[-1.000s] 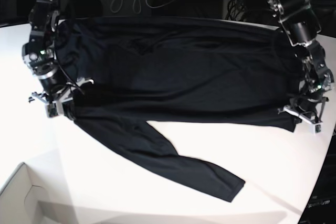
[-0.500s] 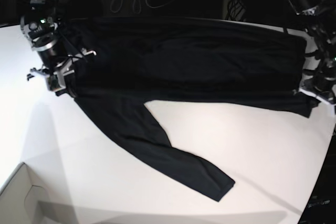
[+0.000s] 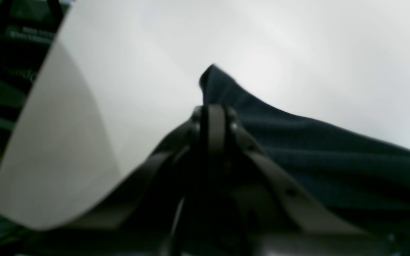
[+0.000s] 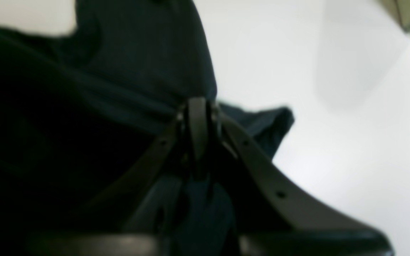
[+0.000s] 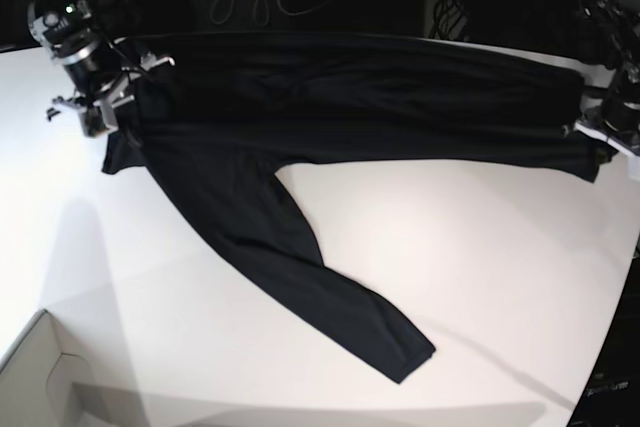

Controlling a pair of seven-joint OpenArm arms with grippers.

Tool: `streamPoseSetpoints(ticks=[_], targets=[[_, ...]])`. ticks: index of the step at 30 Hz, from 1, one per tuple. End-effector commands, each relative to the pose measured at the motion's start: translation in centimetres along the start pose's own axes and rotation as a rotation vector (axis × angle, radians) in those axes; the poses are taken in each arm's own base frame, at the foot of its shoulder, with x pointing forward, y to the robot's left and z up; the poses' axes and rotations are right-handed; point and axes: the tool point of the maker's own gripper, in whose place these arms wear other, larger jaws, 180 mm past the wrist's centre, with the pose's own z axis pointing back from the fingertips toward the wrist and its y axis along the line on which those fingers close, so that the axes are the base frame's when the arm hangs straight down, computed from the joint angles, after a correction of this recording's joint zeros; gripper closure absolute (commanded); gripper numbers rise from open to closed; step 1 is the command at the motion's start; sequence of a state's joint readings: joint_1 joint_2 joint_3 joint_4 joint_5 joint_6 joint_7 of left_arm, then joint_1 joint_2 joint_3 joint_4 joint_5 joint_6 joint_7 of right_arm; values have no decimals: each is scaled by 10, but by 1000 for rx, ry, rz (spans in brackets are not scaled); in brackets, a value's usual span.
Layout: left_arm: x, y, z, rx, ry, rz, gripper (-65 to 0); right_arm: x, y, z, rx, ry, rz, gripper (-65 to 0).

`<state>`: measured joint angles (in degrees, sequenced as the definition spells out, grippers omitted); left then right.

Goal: Layout the t-shirt on the table in an organized manner, then fold the t-shirt properly
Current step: 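Fold the grasped side edges over toward the collar with both grippers, then release the right gripper and reach it toward the hanging sleeve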

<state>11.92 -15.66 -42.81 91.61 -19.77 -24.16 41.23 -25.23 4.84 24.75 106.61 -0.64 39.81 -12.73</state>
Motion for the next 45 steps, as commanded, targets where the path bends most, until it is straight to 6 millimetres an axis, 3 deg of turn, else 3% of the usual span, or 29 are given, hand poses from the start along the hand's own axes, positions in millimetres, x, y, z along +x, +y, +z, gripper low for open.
streamPoseSetpoints(ticks=[1,7,12,15,24,27,30,37,40,45], targets=[[16,7,5,14,-49,-13,-1,11,0,4,1,-42,5,0],[5,28,16,59,-32,5,-1,-9,13,14,32,3,-13,0],[-7,19,19,-10,-2,-59,-1,-12,18,20,44,-10,-22,0],[-29,11,14,-34,35,-20,-1,-21,20,19,49,9,-39,0],[-82,16,0,-45,160,79,-5,-55,25,16,63,81,-101,0],[-85,15,-4,-49,170,97,-11,-57,30,15,77,93,-101,0],[-84,18,-4,-35,172,94,-81,-58,32,15,84,98,-99,-8],[-90,19,-3,-22,192,81,-348,-62,33,24,82,107,-96,-203],[-92,20,-2,-22,193,84,-405,-50,14,30,22,78,-79,-240],[-89,25,1,-13,183,89,-419,-19,0,36,-66,-3,-76,-273]])
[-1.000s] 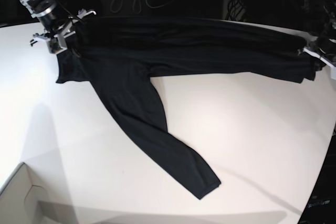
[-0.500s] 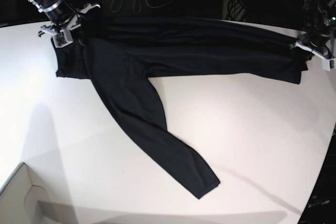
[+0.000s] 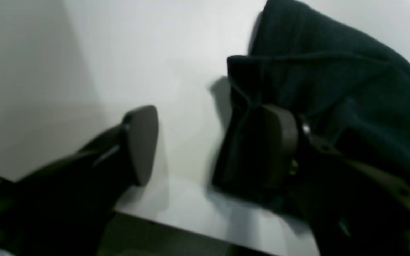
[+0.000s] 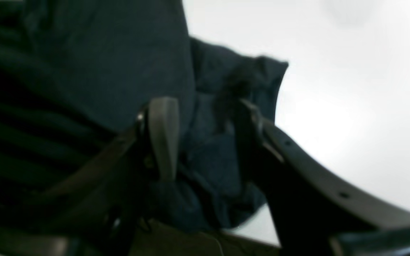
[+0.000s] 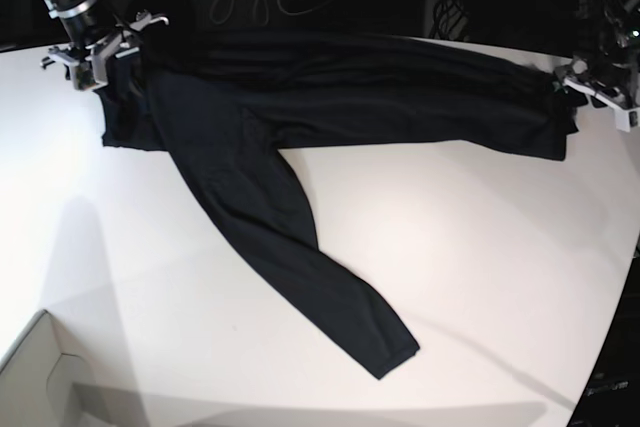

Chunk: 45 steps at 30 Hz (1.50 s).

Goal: Layout the t-shirt on the table in an organized manner, then fold the t-shirt properly
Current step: 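Release the right gripper and reach it toward the hanging sleeve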

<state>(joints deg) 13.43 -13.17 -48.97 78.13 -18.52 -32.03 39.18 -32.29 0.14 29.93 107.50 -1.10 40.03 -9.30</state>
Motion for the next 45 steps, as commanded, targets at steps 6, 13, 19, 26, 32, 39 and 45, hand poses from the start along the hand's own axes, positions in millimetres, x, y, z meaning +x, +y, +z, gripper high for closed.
streamPoseSetpoints(ticks=[6,13,19,26,32,39,45], targets=[[4,14,8,32,-2,-14,-419,53,8,-13,21,-159,19,-334],[8,12,6,29,-11,-17,-419,104,37,-53,113,-230,54,-348],[18,10,3,26,-27,-18,-419,137,40,-110,149,-149,82,-348],[21,10,3,25,-33,-23,-420,140,42,-173,224,-64,6,-348],[19,9,3,24,-31,-21,-420,140,49,-211,286,-15,-62,-348],[17,8,2,22,-24,-17,-420,140,66,-240,342,-23,-125,-348],[16,9,2,23,-22,-18,-420,132,88,-256,355,-10,-118,-348]])
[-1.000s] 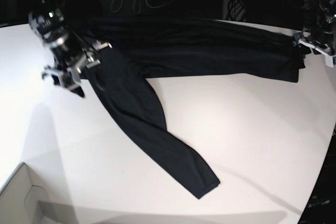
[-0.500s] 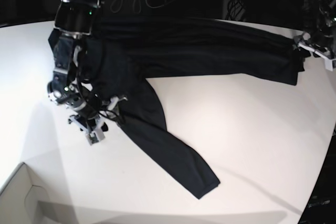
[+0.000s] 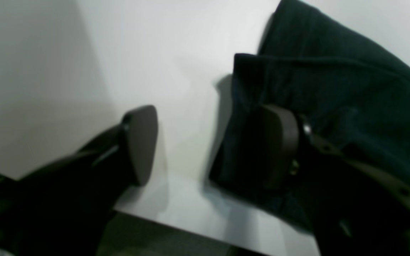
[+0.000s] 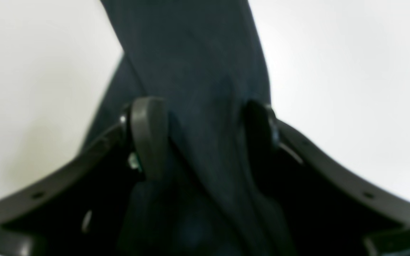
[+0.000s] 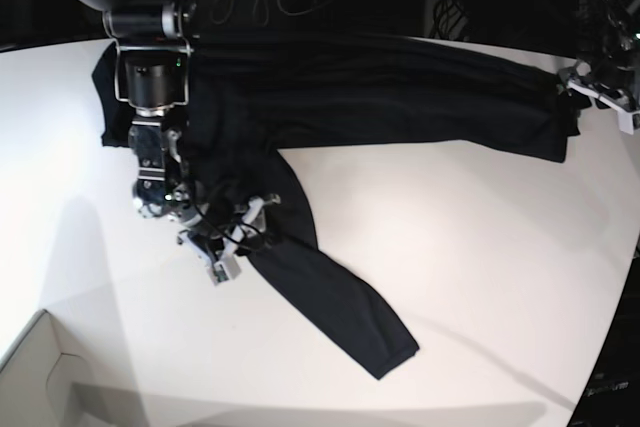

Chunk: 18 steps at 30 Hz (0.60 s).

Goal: Layout the t-shirt on the table in an organized manner, then fold the t-shirt properly
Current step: 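Release the right gripper and reach it toward the hanging sleeve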

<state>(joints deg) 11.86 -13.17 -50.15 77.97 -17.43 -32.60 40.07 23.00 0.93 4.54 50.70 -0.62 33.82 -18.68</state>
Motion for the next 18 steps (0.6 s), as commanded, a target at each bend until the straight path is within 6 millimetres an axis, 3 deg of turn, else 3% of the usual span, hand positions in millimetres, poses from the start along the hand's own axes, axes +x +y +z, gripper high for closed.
streamPoseSetpoints(ticks=[1,10,12,18], targets=[[8,6,3,12,-16,-15,-420,25,-7,0,-21,-58,9,-347],[6,6,3,12,-8,-14,-420,31,0,-3,-18,-71,37,-320],[6,6,3,12,-8,-14,-420,42,-6,-3,-40,-87,39,-318],[6,6,4,12,-10,-15,-420,50,-30,4,-120,-121,17,-319]])
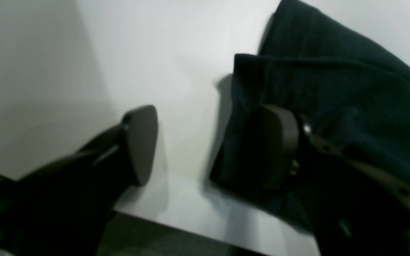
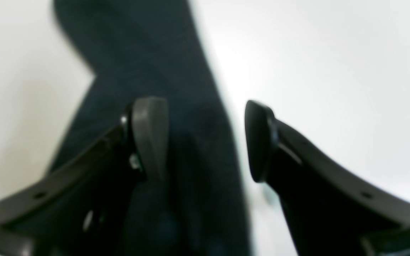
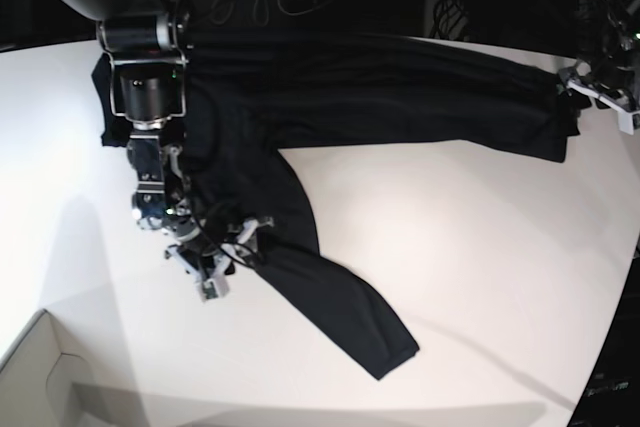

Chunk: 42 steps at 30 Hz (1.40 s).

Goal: Layout the t-shirt on the table in an organized manner, then fold the t-shirt properly
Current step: 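Release the right gripper and reach it toward the hanging sleeve, then grasp the sleeve cuff with the right gripper and lift it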

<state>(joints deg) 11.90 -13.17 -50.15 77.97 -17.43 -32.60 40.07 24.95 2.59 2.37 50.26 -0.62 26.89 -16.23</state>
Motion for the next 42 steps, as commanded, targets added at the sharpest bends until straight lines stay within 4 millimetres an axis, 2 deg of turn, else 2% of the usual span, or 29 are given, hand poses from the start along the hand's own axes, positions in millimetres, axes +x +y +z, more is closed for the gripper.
streamPoseSetpoints(ticks=[1,6,13,17,20,22,25,30,33,37,39,42], targets=[[6,5,3,12,-10,-15,-420,31,-6,2,-9,-95,-11,-319],[6,5,3,12,-10,-15,-420,33,-13,3,-25,-125,-39,-319],[6,5,3,12,-9,-15,-420,5,-9,-11,-5,-39,-89,-319],[6,5,3,12,-9,-15,-420,8,-8,-11,-2,-60,-90,-308],[6,5,3,12,-9,-15,-420,6,-4,-12,3,-56,-93,-251],[6,5,3,12,-8,-14,-420,6,5,-15,18,-58,-100,-194],[6,5,3,12,-8,-14,-420,-3,10,-15,24,-44,-109,-133],[6,5,3,12,-8,-14,-420,-5,11,-15,26,-40,-111,-11],[7,5,4,12,-10,-16,-420,0,11,-14,24,-50,-105,0],[7,5,4,12,-10,-16,-420,19,12,6,3,-125,-56,0],[6,5,3,12,-9,-15,-420,38,27,23,3,-176,-24,0],[8,5,4,12,-14,-18,-420,54,53,51,3,-223,-2,0]])
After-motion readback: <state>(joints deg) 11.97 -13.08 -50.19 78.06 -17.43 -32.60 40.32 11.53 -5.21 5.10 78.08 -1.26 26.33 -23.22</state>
